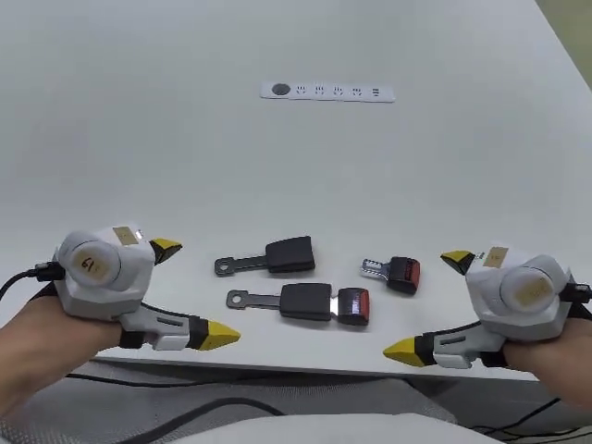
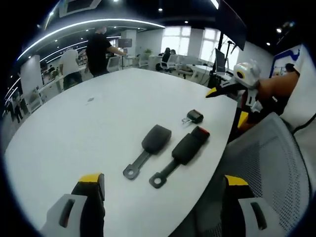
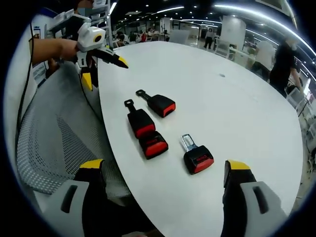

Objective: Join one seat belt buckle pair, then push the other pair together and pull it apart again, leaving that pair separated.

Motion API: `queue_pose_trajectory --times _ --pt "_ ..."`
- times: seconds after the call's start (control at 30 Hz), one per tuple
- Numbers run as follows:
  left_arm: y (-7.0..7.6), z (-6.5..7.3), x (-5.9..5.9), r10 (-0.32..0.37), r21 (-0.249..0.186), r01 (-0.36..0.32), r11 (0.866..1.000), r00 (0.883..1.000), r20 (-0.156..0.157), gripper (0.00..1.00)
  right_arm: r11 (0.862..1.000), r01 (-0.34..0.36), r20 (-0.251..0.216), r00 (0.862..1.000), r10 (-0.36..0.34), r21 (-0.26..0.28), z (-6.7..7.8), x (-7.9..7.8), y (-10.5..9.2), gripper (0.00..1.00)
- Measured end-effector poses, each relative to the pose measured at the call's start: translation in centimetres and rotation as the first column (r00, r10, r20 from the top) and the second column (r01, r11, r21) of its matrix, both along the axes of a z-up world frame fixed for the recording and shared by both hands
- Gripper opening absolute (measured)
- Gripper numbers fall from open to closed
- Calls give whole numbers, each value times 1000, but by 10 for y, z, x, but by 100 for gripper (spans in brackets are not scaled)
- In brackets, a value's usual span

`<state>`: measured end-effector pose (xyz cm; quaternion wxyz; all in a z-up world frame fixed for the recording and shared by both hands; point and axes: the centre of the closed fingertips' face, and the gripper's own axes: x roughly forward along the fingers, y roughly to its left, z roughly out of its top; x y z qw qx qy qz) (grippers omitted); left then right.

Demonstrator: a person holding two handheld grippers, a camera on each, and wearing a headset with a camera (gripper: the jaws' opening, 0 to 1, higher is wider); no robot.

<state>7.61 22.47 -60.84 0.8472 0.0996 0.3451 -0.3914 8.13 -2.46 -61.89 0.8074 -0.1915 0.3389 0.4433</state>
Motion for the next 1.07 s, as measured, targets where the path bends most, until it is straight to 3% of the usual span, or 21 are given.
queue_pose_trajectory --times 0.27,0.4,0.5,0.63,1.07 --pt "1 4 -2 0 -21 -1 1000 1000 -7 100 1000 8 -3 1000 -8 4 -1 3 1 100" --pt "4 8 2 5 -23 -5 1000 1000 1 100 1000 7 2 1000 -7 0 0 6 2 100" --pt "3 11 5 24 -47 -24 999 1000 4 100 1000 7 13 1000 -7 2 3 7 3 100" --pt "4 2 3 22 -44 -22 999 1000 -10 100 1000 7 13 1000 -7 -6 3 6 3 100" --pt "7 2 -4 41 -52 -42 998 999 -34 100 1000 23 20 1000 -23 -17 -2 6 -3 100"
